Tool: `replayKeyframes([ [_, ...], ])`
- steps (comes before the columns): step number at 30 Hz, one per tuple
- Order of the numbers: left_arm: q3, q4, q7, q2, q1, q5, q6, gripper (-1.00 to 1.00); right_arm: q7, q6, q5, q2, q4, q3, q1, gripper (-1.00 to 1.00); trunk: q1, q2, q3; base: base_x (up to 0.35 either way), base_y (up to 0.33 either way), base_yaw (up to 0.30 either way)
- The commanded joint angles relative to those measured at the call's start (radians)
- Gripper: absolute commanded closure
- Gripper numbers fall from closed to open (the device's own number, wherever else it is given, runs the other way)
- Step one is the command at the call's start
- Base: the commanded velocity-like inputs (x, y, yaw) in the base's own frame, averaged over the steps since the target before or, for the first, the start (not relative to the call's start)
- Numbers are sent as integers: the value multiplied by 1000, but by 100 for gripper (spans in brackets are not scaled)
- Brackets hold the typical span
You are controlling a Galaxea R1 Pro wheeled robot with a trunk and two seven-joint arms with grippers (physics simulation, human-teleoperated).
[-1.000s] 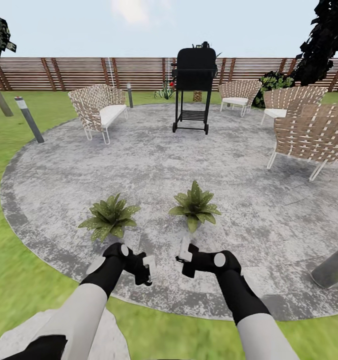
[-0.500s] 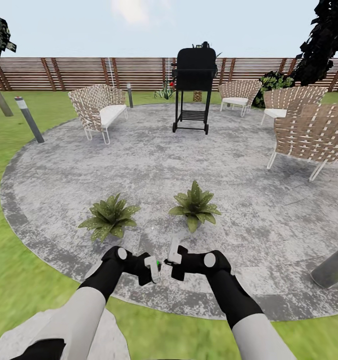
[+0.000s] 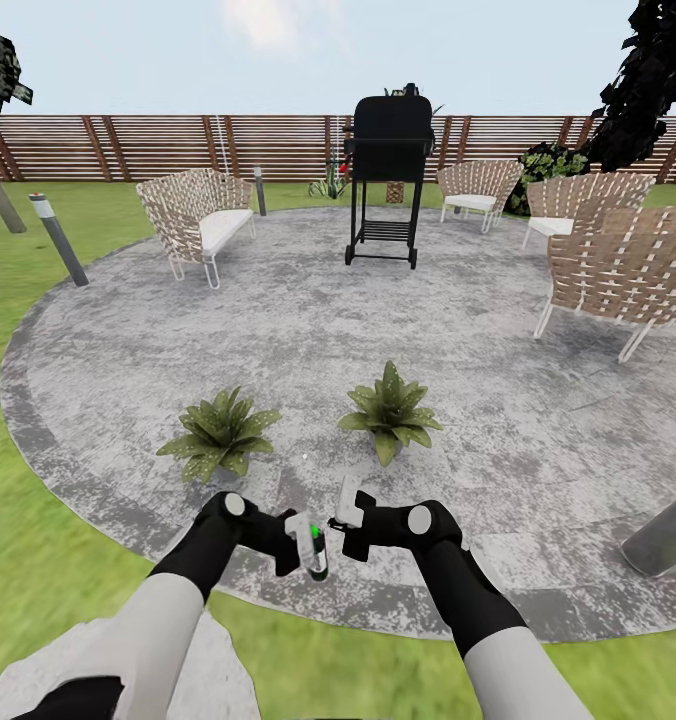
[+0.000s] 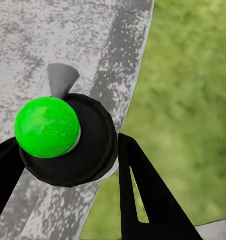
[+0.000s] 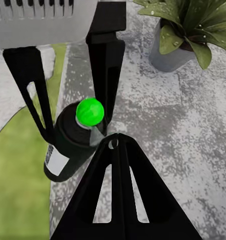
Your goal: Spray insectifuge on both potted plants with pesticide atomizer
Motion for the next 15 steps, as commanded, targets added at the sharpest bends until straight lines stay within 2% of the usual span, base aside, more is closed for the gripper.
replayKeyframes([
  [1, 7, -1, -12, 0, -1, 0, -5, 100, 3, 0, 6, 0, -1, 0, 0, 100, 0, 0, -1, 0, 0, 0],
  [5, 7, -1, -24, 13, -1, 14, -4, 100, 3, 0, 6, 0, -1, 0, 0, 100, 0, 0, -1, 0, 0, 0],
  [12, 11, -1, -23, 13, -1, 18, -4, 100, 3, 0, 6, 0, -1, 1, 0, 100, 0, 0, -1, 0, 0, 0],
  [15, 9, 6, -24, 12, -1, 63, -3, 100, 3, 0, 6, 0, -1, 2, 0, 100, 0, 0, -1, 0, 0, 0],
])
